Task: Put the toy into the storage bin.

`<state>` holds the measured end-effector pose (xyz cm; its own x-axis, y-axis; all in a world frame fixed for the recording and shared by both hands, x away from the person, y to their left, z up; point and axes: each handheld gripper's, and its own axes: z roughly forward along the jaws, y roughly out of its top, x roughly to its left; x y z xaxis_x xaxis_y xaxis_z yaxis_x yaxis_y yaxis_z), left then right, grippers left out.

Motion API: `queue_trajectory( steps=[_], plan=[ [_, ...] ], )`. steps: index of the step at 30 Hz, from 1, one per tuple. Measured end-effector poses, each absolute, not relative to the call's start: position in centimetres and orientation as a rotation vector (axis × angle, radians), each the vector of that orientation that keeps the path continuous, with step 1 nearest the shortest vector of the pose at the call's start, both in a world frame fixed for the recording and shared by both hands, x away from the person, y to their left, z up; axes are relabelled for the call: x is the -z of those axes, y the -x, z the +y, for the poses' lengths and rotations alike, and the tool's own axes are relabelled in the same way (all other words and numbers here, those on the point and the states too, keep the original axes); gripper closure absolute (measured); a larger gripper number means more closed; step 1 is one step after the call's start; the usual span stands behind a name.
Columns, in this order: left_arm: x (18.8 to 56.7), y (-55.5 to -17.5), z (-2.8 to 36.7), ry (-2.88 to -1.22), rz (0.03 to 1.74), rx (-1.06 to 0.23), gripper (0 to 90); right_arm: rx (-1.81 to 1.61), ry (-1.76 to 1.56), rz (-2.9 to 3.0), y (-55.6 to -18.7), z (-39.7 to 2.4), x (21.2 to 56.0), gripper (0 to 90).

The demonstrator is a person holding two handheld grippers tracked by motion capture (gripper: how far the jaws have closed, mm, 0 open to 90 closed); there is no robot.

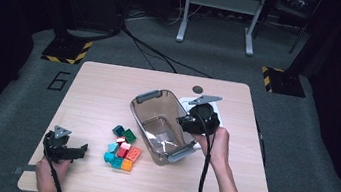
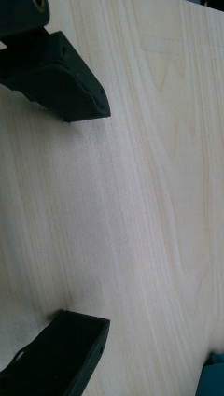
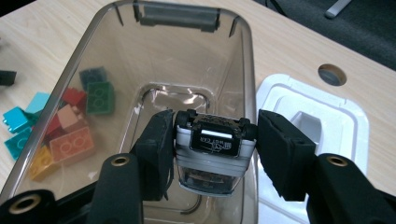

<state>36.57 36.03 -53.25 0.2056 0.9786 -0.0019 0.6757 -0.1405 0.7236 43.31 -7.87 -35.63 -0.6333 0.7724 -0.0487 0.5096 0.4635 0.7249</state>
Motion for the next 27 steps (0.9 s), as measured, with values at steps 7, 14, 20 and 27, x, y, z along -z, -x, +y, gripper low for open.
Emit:
queue_trajectory(
  steps=[7,14,20,27],
  plan=[
    [53.2,-36.6,36.0,-1.89,1.534,-0.654,1.8,-0.949,-1.075,2.377,-42.6,-8.2,36.7,47.3],
    [53.2,-36.6,36.0,-1.889,1.534,-0.655,1.9,-0.934,-1.016,2.404,-42.0,-8.4,37.6,47.2],
    [53.2,-36.6,36.0,-1.89,1.533,-0.655,1.9,-0.917,-1.005,2.411,-41.7,-8.5,38.4,47.1],
    [53.3,-36.6,36.0,-1.887,1.532,-0.662,1.9,-0.882,-0.977,2.414,-41.3,-8.6,38.9,46.7]
  ],
)
